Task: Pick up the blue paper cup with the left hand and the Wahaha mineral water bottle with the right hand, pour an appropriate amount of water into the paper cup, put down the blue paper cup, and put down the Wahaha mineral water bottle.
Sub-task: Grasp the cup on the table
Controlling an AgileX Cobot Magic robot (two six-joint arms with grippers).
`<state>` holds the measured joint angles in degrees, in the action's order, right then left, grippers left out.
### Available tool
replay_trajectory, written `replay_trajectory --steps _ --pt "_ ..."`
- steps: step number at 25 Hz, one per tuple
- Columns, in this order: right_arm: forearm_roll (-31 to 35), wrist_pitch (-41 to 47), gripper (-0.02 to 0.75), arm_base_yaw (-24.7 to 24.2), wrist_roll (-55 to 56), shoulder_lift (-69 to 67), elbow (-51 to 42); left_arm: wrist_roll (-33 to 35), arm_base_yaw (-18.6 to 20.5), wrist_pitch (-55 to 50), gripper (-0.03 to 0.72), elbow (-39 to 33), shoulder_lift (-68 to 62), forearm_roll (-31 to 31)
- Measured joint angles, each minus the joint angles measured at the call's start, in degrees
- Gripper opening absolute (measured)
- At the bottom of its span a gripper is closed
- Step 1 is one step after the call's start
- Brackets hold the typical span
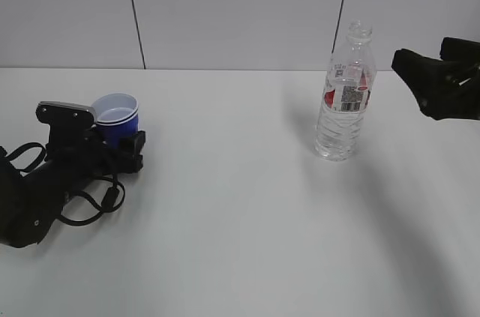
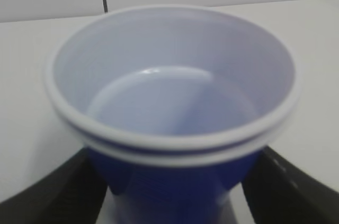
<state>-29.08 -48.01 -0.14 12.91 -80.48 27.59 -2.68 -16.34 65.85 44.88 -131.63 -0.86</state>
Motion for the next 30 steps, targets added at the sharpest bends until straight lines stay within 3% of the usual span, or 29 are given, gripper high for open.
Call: replay_trajectory --steps 30 --pt "0.0 -0.1 0.587 0.0 0.0 0.0 0.0 0.0 0.0 0.0 0.585 0.3 -0.1 0.0"
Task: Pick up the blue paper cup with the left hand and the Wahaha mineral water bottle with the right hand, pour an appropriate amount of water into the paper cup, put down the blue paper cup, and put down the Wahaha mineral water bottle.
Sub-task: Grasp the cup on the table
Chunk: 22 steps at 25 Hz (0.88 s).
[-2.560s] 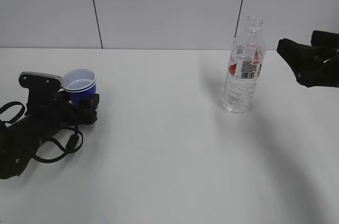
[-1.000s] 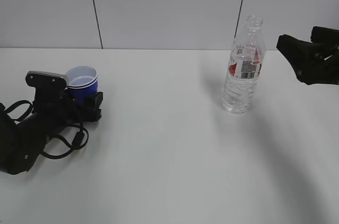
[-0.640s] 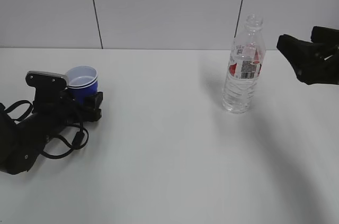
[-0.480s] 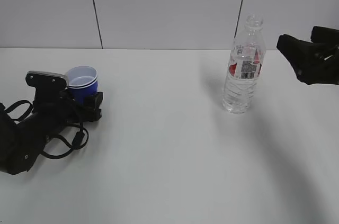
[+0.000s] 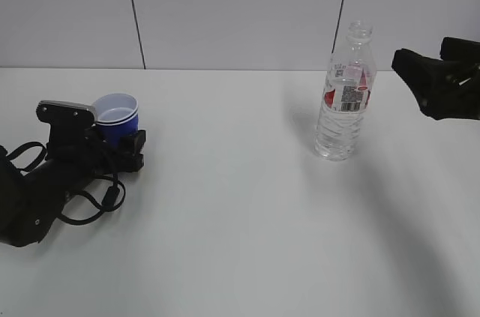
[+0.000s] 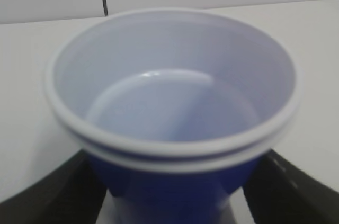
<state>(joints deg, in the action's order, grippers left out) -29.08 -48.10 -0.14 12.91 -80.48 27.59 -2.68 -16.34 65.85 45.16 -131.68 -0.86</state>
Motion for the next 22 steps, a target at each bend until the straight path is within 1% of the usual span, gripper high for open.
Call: replay_trajectory --steps 22 --pt "0.0 0.0 0.587 0.0 0.0 0.0 0.0 0.0 0.0 0.0 0.583 0.8 -0.2 0.0"
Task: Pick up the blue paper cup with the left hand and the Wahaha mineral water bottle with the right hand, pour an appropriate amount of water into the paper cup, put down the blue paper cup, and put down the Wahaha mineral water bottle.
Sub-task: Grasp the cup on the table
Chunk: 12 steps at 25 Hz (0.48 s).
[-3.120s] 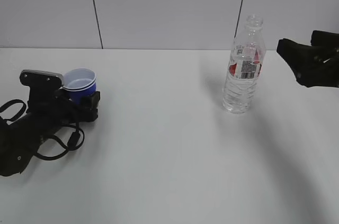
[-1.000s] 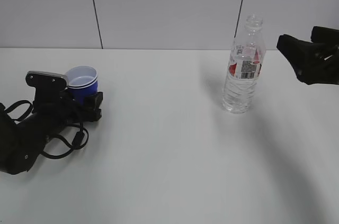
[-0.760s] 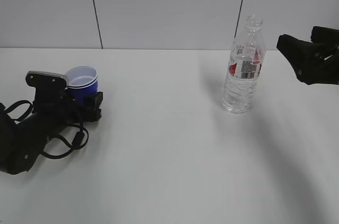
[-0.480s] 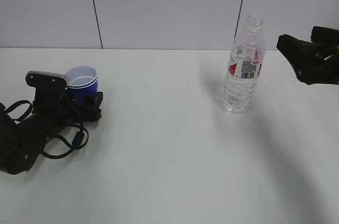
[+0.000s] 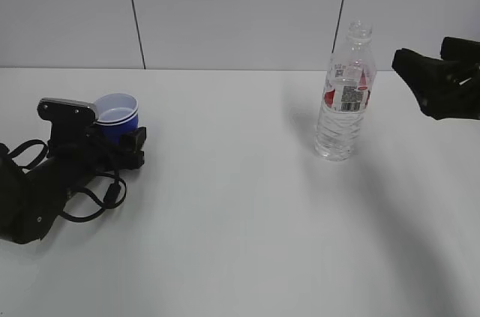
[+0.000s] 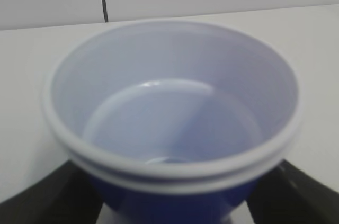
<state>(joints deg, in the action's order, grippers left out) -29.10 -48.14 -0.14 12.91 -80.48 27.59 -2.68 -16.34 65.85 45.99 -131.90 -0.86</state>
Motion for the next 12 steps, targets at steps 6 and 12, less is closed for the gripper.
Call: replay_trajectory --steps 6,12 --pt "0.0 0.0 0.587 0.0 0.0 0.0 0.0 0.0 0.0 0.0 0.496 0.0 0.0 0.0" --pt "0.0 -0.1 0.587 0.0 0.0 0.0 0.0 0.0 0.0 0.0 0.465 0.0 0.0 0.0"
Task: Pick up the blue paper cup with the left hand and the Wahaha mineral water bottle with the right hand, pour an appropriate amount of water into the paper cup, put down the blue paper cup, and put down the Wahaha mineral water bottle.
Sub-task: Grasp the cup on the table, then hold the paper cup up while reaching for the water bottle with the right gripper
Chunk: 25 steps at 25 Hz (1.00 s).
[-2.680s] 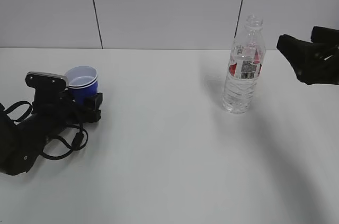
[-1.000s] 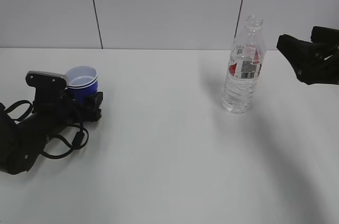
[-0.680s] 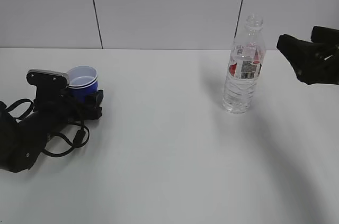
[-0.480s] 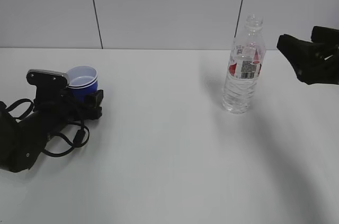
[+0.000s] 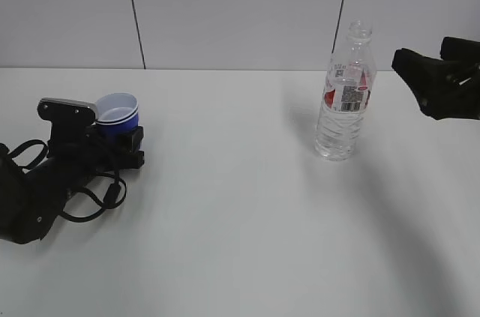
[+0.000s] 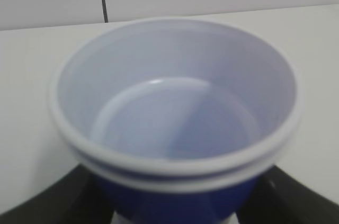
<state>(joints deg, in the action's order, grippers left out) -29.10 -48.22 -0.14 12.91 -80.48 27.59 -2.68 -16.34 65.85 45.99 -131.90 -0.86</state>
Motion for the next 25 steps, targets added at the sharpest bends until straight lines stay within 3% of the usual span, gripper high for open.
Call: replay_trajectory --steps 6,18,25 --pt "0.0 0.0 0.587 0.0 0.0 -0.1 0.0 0.0 0.0 0.0 0.463 0.0 0.0 0.9" --pt "0.0 -0.5 0.587 0.0 0.0 -0.4 0.0 0.0 0.0 -4.7 0.463 -0.4 8.6 10.4" --pt "0.0 -1.5 0.587 0.0 0.0 -0.4 0.0 -0.4 0.0 -10.5 0.462 -7.3 20.3 13.1"
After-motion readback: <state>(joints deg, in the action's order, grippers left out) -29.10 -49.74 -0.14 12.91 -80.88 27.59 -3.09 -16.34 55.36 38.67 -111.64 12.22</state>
